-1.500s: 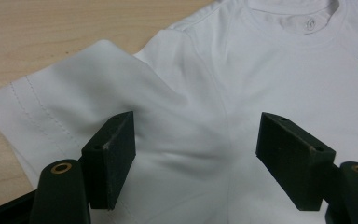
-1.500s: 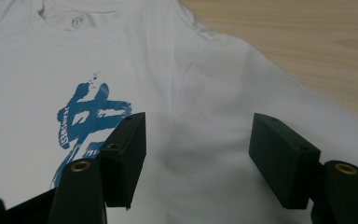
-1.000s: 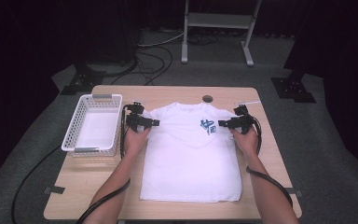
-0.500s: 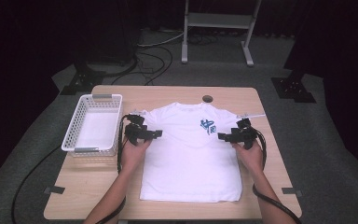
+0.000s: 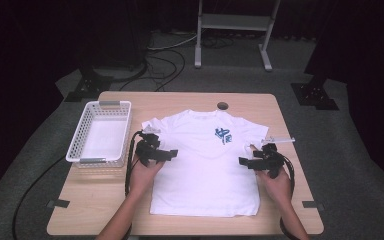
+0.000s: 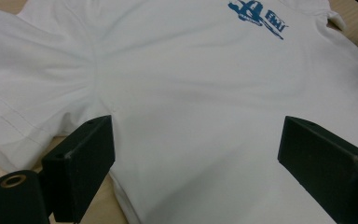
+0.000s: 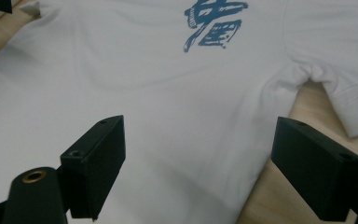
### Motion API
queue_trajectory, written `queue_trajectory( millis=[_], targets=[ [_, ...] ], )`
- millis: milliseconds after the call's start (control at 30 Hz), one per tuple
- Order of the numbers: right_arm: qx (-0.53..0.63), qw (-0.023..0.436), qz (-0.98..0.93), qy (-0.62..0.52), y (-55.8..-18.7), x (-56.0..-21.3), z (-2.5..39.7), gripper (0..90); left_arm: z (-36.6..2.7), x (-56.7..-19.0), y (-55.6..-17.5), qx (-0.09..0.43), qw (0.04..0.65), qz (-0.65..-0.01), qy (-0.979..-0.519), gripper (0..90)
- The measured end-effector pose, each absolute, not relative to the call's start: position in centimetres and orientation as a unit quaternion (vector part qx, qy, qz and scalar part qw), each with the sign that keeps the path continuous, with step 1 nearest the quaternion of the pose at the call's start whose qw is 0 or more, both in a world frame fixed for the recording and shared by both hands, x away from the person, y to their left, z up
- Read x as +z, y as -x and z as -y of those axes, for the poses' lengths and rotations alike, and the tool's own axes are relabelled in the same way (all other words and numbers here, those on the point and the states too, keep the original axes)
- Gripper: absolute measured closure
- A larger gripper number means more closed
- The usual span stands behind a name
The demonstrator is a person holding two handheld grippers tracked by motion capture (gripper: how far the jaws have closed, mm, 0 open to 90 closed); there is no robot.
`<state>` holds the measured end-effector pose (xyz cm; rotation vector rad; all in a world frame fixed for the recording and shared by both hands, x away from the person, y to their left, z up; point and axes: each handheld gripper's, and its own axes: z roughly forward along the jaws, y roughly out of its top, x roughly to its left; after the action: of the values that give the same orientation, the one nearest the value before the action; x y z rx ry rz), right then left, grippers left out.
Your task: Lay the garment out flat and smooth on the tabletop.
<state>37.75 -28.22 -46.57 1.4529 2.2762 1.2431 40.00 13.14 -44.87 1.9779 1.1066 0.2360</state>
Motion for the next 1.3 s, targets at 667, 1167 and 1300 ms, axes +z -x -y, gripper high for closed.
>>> queue_trajectory(
  millis=[667,1167,1300],
  targets=[
    [0.407,0.117,-0.771,-0.475,-32.2,-47.0,31.2,15.5,-14.0,-44.8,-35.7,0.111,0.429,-0.408,-0.798,9.9],
    [0.428,0.123,-0.761,-0.472,-28.6,-46.8,32.5,15.4,-15.1,-44.1,-32.6,0.126,0.437,-0.395,-0.798,9.9],
    [0.432,0.124,-0.758,-0.472,-27.7,-46.8,32.8,15.4,-15.7,-44.2,-32.1,0.129,0.438,-0.398,-0.795,9.8]
  ],
)
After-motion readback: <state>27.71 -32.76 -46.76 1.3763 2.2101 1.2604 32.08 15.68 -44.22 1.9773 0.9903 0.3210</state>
